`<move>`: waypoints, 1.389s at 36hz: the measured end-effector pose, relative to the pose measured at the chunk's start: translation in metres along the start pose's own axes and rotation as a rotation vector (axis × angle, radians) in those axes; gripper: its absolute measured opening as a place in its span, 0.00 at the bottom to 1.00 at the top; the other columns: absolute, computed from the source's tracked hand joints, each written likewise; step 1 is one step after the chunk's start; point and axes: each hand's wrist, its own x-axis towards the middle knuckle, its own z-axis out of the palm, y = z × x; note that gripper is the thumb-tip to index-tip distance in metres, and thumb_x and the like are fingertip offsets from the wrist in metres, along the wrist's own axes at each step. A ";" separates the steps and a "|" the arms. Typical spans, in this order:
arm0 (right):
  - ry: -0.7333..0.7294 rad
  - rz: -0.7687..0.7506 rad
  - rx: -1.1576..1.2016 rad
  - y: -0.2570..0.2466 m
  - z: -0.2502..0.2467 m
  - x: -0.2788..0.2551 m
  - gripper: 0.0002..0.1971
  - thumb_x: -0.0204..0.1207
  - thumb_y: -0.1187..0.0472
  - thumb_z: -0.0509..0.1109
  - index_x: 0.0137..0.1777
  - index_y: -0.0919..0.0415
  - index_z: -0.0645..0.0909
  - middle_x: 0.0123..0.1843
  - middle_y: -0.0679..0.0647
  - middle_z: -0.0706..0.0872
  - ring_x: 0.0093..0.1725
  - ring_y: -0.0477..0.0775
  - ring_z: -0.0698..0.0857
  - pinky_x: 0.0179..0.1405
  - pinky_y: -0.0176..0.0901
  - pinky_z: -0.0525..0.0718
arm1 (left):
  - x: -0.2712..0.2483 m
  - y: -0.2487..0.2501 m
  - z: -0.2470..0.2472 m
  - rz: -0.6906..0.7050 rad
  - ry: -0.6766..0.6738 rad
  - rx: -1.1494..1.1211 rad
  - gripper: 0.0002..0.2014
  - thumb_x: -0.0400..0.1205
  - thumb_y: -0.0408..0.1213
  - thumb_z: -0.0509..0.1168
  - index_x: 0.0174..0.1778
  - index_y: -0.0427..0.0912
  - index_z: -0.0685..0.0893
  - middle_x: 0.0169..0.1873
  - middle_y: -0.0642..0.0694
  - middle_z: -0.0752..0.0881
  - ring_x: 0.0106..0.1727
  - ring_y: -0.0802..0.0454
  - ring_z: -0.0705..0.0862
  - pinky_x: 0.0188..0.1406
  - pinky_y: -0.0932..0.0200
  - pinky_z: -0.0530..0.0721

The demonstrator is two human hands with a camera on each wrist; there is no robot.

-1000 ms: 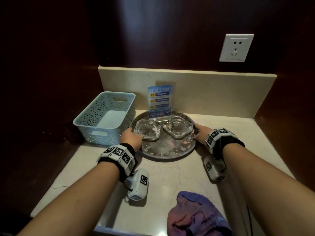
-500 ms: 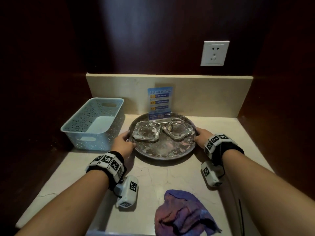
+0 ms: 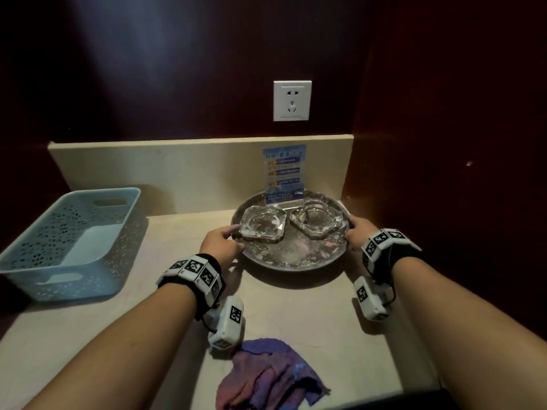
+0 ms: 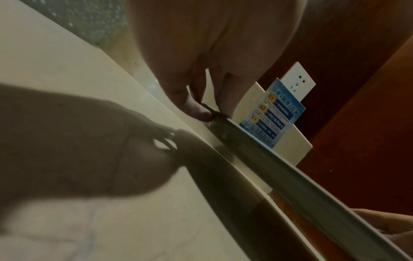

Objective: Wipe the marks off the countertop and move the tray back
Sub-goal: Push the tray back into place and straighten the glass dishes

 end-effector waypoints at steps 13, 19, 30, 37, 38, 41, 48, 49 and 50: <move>0.052 0.103 -0.103 0.021 0.007 0.014 0.20 0.79 0.64 0.62 0.72 0.62 0.74 0.67 0.66 0.82 0.65 0.67 0.82 0.63 0.51 0.80 | 0.020 -0.012 0.018 0.072 -0.021 0.258 0.28 0.71 0.18 0.69 0.68 0.40 0.81 0.61 0.40 0.85 0.60 0.42 0.85 0.64 0.48 0.83; 0.038 0.115 -0.124 0.022 0.010 0.015 0.23 0.77 0.64 0.64 0.73 0.62 0.73 0.68 0.65 0.81 0.66 0.66 0.82 0.64 0.51 0.81 | 0.022 -0.013 0.019 0.066 -0.027 0.299 0.29 0.72 0.18 0.68 0.68 0.42 0.81 0.62 0.42 0.85 0.58 0.43 0.85 0.60 0.51 0.85; 0.012 0.151 -0.193 0.027 0.007 0.010 0.17 0.82 0.63 0.60 0.68 0.65 0.80 0.66 0.65 0.84 0.64 0.65 0.83 0.60 0.48 0.80 | 0.020 -0.011 0.026 0.067 -0.056 0.412 0.27 0.73 0.21 0.68 0.68 0.44 0.81 0.62 0.43 0.86 0.60 0.46 0.84 0.64 0.58 0.81; -0.031 0.183 -0.238 0.023 0.006 0.005 0.20 0.82 0.65 0.60 0.73 0.67 0.74 0.71 0.65 0.79 0.70 0.64 0.79 0.65 0.48 0.77 | 0.019 -0.003 0.022 0.021 -0.173 0.429 0.29 0.75 0.22 0.68 0.72 0.45 0.77 0.64 0.43 0.84 0.51 0.47 0.84 0.55 0.54 0.85; -0.028 0.186 -0.219 0.023 0.006 0.004 0.21 0.81 0.65 0.61 0.73 0.68 0.73 0.71 0.66 0.78 0.71 0.65 0.78 0.66 0.48 0.76 | 0.018 -0.002 0.021 0.012 -0.195 0.424 0.29 0.75 0.21 0.68 0.73 0.44 0.75 0.64 0.45 0.83 0.52 0.46 0.83 0.55 0.53 0.84; -0.006 0.199 -0.233 0.015 0.006 0.000 0.21 0.80 0.64 0.62 0.73 0.68 0.73 0.72 0.68 0.77 0.71 0.66 0.76 0.67 0.51 0.75 | 0.015 0.002 0.015 0.019 -0.200 0.439 0.30 0.76 0.25 0.69 0.74 0.44 0.74 0.66 0.45 0.81 0.60 0.46 0.82 0.53 0.52 0.83; 0.017 0.059 -0.255 -0.037 0.000 -0.016 0.21 0.80 0.58 0.60 0.73 0.56 0.73 0.76 0.63 0.71 0.73 0.65 0.75 0.71 0.53 0.74 | 0.001 0.023 -0.024 0.066 -0.018 0.451 0.30 0.76 0.32 0.71 0.75 0.41 0.72 0.72 0.39 0.77 0.70 0.43 0.78 0.70 0.46 0.78; 0.012 0.013 -0.248 -0.046 0.002 -0.020 0.21 0.80 0.58 0.60 0.72 0.57 0.75 0.75 0.62 0.74 0.71 0.64 0.77 0.70 0.52 0.76 | -0.003 0.026 -0.031 0.077 0.001 0.449 0.30 0.76 0.32 0.71 0.75 0.41 0.72 0.71 0.38 0.78 0.69 0.42 0.79 0.70 0.45 0.78; 0.004 -0.027 -0.244 -0.055 0.004 -0.023 0.20 0.79 0.58 0.61 0.71 0.58 0.76 0.74 0.61 0.77 0.70 0.63 0.78 0.69 0.51 0.78 | -0.008 0.027 -0.037 0.082 0.018 0.449 0.29 0.77 0.33 0.71 0.75 0.41 0.72 0.71 0.38 0.78 0.68 0.42 0.80 0.70 0.45 0.78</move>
